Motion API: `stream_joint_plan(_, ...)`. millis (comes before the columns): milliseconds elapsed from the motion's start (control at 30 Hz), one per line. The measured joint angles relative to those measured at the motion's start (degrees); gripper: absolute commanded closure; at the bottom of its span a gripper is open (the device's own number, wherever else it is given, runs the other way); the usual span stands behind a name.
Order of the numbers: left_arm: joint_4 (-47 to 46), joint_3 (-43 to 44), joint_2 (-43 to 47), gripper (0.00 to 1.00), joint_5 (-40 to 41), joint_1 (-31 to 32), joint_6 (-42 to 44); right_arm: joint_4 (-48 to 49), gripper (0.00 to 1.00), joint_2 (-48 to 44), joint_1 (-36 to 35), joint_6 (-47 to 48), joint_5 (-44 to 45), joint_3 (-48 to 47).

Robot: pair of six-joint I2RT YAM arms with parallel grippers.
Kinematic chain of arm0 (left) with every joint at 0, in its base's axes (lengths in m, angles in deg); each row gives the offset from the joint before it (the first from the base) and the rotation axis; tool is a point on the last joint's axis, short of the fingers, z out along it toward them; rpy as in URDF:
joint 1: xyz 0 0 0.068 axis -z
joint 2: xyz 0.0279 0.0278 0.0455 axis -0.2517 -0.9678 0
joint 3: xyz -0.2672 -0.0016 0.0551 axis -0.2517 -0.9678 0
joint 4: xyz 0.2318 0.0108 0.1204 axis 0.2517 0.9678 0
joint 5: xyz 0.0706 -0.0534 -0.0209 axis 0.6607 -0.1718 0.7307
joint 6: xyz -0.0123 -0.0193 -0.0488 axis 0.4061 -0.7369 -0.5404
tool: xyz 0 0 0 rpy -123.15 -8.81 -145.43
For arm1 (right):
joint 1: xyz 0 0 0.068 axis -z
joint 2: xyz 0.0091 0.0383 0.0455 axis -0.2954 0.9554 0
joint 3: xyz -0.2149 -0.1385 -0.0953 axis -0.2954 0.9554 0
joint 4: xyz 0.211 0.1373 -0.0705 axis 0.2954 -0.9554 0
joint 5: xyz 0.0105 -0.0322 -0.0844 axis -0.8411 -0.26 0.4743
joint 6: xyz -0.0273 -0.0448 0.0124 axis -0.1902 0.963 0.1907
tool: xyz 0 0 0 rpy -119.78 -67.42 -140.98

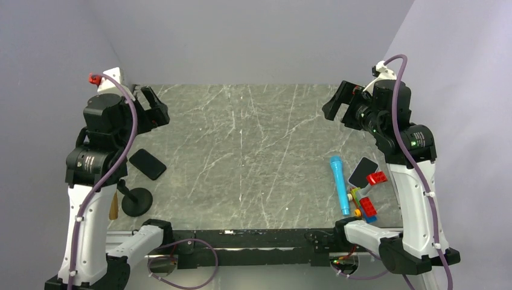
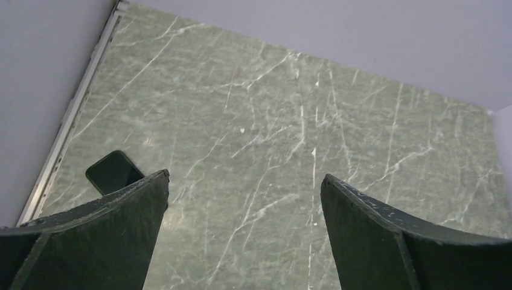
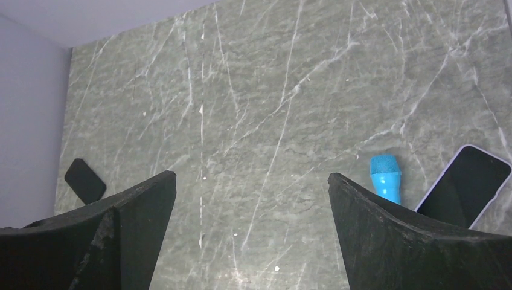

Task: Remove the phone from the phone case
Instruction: Pick up the phone at the center of the board.

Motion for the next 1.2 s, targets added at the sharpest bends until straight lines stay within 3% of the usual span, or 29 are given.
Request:
stream_joint_plan(367,6.80,-0.70,-10.05,0.01,5.57,2.14,-6.16,0.02,0.00,1.29,0.00,0.85,-4.35,0.17)
stream_joint_plan(733,11.96,-4.46,-32.52,0.01,10.47,4.74,-11.43,0.20,0.00,1.64,-1.01,1.77,-8.98,1.49)
stream_joint_plan(933,11.63,-6.93,-42.38,0.01,12.02,0.50,-12.33,0.42,0.00,2.34,-2.99,2.12,-10.03,1.49)
stream_joint_plan(1200,8.41,-11.85,-46.07,0.01,13.94,-9.35,-12.31,0.55,0.00,3.80,-5.11,2.60,-10.32,1.49)
